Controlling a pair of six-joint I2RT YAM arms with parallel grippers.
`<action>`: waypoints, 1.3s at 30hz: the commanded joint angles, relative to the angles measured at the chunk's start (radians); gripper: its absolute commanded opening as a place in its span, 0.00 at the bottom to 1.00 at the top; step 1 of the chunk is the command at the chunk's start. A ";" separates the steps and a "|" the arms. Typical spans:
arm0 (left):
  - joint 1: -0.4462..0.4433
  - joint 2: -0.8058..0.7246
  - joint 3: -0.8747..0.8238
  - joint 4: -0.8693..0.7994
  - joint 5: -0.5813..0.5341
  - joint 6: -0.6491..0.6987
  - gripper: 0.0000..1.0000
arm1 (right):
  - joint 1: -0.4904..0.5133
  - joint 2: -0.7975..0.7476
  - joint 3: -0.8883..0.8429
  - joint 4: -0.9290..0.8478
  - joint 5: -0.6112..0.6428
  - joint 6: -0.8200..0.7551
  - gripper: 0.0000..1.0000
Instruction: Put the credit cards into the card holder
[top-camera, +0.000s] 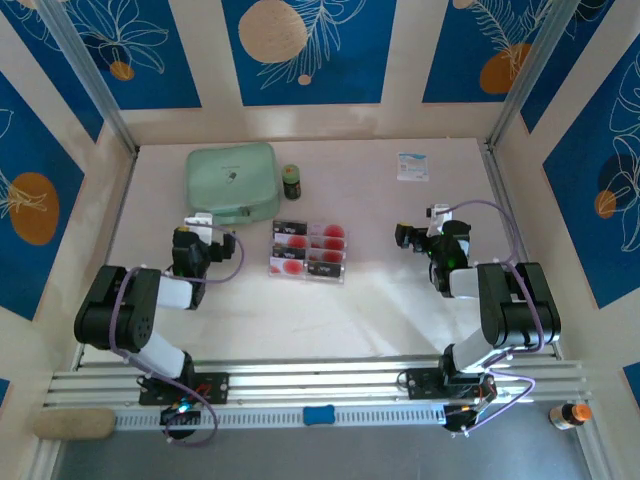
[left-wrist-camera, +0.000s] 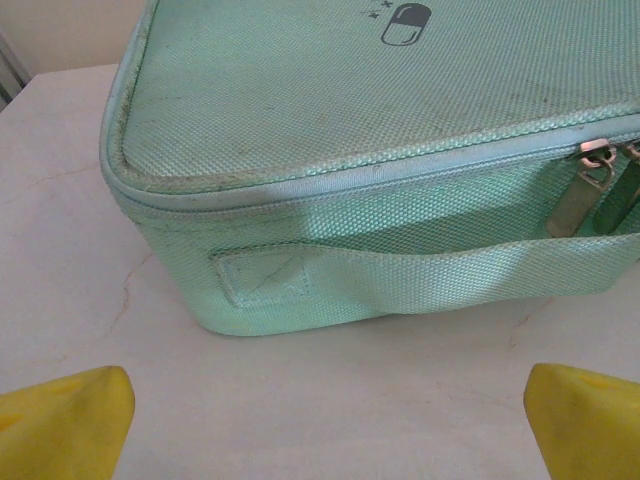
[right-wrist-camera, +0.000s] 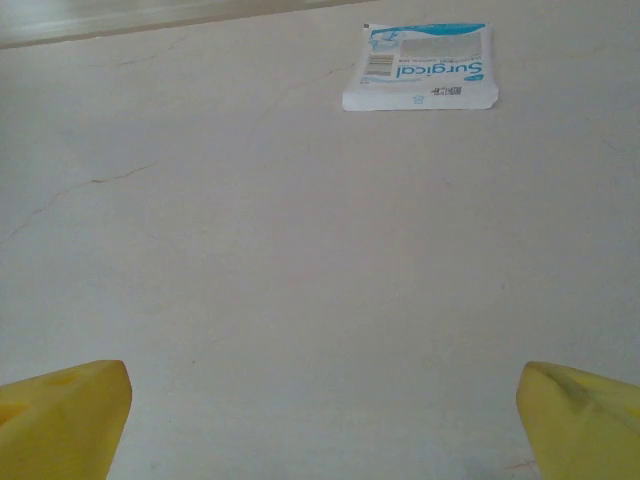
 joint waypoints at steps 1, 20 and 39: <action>0.014 -0.002 0.019 0.003 0.019 0.009 1.00 | -0.002 -0.014 0.013 0.017 -0.016 -0.016 0.99; 0.014 -0.002 0.020 0.003 0.019 0.009 1.00 | -0.002 -0.014 0.013 0.019 -0.016 -0.017 0.99; 0.015 -0.004 0.018 0.004 0.020 0.008 1.00 | -0.029 -0.013 0.015 0.015 -0.078 -0.001 0.99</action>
